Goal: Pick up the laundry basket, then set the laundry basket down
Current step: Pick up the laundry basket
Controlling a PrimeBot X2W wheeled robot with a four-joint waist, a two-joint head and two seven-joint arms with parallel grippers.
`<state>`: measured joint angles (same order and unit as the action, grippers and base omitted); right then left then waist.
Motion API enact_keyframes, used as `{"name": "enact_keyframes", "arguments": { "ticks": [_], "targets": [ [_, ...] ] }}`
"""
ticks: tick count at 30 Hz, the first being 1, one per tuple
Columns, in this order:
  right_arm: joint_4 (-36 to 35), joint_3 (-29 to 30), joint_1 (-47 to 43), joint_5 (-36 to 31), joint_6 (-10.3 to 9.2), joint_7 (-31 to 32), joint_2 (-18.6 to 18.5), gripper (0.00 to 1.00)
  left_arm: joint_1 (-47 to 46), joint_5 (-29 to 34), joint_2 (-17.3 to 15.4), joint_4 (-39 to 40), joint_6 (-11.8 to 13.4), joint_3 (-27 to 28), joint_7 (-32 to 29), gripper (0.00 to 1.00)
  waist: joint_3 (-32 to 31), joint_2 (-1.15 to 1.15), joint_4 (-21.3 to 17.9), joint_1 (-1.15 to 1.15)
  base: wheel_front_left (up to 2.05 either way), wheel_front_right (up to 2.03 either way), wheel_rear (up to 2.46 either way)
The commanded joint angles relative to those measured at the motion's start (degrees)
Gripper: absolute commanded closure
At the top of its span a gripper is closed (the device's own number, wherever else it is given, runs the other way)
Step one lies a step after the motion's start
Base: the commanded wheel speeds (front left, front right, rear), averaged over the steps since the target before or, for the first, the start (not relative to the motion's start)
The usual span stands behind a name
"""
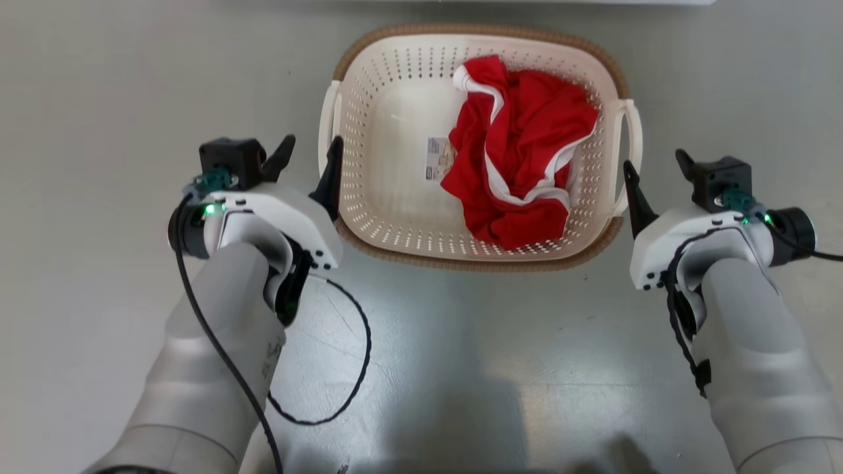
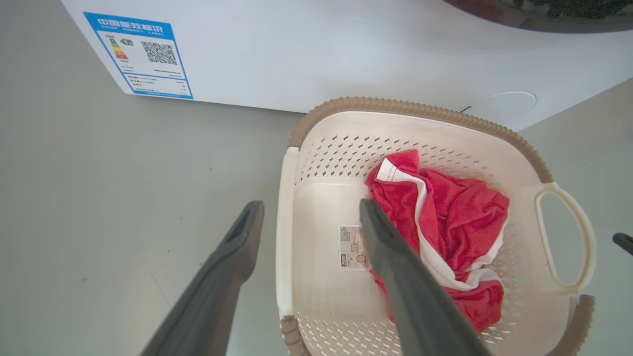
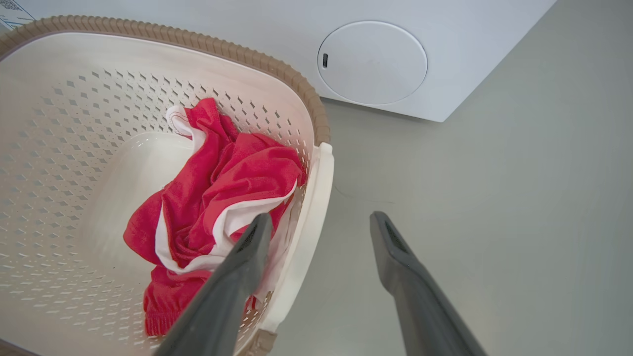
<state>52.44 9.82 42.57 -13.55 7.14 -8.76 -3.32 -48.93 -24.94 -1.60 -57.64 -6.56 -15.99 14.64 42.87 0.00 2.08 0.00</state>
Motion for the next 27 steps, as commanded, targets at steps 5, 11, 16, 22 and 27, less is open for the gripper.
{"name": "enact_keyframes", "arguments": {
  "ticks": [5,11,16,22,27],
  "targets": [
    [0.95,-1.18,1.32,-0.32,0.35,-0.88,0.45,0.0,-2.68,-1.69,-1.28,-1.79,0.23,-0.87,0.33,0.0,2.39,0.0,0.13,0.0,0.0,0.0,0.0],
    [2.06,-1.07,2.92,-0.5,0.35,-1.56,0.45,0.0,-4.53,-2.69,-1.28,-2.9,0.73,-1.24,0.35,0.0,4.4,0.0,0.09,0.0,0.0,0.0,0.0],
    [2.75,-0.93,4.0,-0.63,0.35,-1.84,0.45,0.0,-5.74,-2.61,-1.28,-3.26,0.68,-1.57,0.35,0.0,6.22,0.0,0.03,0.0,0.0,0.0,0.0],
    [3.85,-1.19,5.54,0.16,0.35,-1.95,0.45,0.0,-7.6,-2.42,-1.28,-3.78,0.67,-2.4,0.35,0.0,8.36,0.0,0.0,0.0,0.0,0.0,0.0],
    [5.18,-2.03,6.61,1.24,0.35,-2.32,0.45,0.0,-8.66,-2.75,-1.28,-5.23,0.75,-3.93,0.35,0.0,8.93,0.0,-0.03,0.0,0.0,0.0,0.0]
  ]
}}
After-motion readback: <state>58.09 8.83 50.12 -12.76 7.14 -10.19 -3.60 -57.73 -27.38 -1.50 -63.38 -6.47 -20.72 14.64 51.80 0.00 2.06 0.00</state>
